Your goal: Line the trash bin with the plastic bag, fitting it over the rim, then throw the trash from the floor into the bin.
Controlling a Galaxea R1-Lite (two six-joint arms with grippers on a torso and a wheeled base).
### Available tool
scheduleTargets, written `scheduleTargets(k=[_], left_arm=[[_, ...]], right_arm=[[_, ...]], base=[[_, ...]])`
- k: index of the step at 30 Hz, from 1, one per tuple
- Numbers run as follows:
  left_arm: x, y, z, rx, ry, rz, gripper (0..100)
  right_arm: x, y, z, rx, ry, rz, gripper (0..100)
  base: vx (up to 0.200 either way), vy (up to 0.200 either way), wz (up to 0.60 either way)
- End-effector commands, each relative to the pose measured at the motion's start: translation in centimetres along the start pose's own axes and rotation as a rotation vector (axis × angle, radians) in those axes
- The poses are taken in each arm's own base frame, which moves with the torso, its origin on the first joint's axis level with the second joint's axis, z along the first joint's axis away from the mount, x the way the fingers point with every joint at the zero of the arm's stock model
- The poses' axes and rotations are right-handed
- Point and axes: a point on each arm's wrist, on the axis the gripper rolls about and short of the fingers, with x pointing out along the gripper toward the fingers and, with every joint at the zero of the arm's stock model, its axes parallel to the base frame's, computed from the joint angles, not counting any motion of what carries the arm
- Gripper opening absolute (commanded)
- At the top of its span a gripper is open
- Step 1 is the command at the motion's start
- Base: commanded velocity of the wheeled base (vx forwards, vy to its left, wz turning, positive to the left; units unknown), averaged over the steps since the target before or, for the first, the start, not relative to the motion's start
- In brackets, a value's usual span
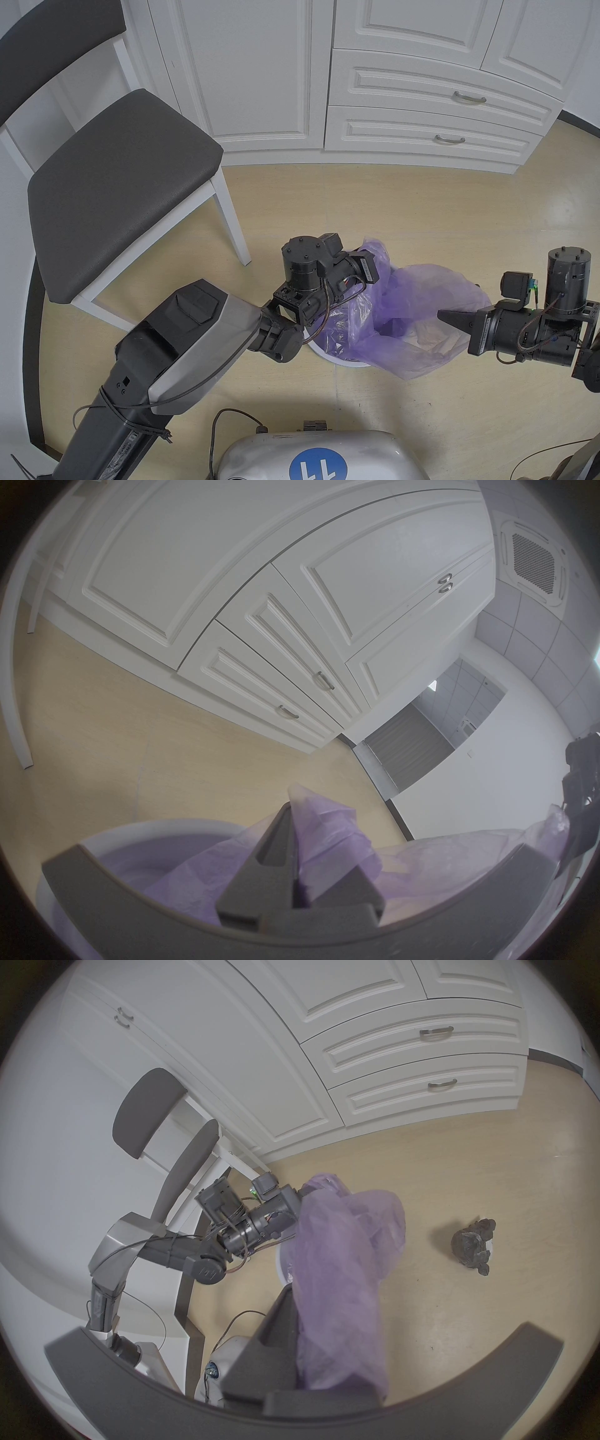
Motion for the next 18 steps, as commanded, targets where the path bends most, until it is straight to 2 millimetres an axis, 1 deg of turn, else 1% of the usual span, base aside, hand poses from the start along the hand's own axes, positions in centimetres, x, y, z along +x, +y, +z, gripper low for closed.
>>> scheduleTargets(k=[1,3,4,5,6,7,9,10,11,18], left_arm=[[-1.4,-0.4,0.0,0.008,0.002,-0.002,0],[-2.4,-0.6,0.3,0.008,0.007,-0.001,0],[-2.6,-0.7,0.3,0.008,0.008,-0.002,0],[-3.8,-1.0,0.7,0.009,0.012,-0.021,0],[-3.9,-1.0,0.7,0.009,0.011,-0.023,0],[-5.0,-1.3,1.2,0.012,0.002,-0.043,0],[-5.7,-1.6,1.5,0.016,-0.002,-0.057,0],[-6.7,-2.0,1.8,0.017,0.001,-0.062,0],[-7.2,-2.2,2.0,0.016,0.005,-0.060,0],[-10.0,-2.6,2.7,0.049,0.032,-0.008,0]], right_arm=[[2.4,-1.3,-1.5,0.027,0.062,-0.034,0],[3.1,-1.6,-1.7,0.034,0.063,-0.039,0],[3.2,-1.7,-1.8,0.035,0.064,-0.040,0],[3.7,-2.0,-1.8,0.047,0.053,-0.042,0],[3.7,-2.0,-1.9,0.049,0.053,-0.042,0],[4.0,-2.3,-1.6,0.071,0.030,-0.047,0],[4.1,-2.5,-1.5,0.088,0.020,-0.052,0],[4.2,-2.8,-1.4,0.104,0.013,-0.062,0],[4.3,-3.0,-1.3,0.108,0.013,-0.067,0],[5.2,-3.9,-1.8,0.124,0.039,-0.093,0]], base=[[0.000,0.000,0.00],[0.000,0.000,0.00],[0.000,0.000,0.00],[0.000,0.000,0.00],[0.000,0.000,0.00],[0.000,0.000,0.00],[0.000,0.000,0.00],[0.000,0.000,0.00],[0.000,0.000,0.00],[0.000,0.000,0.00]])
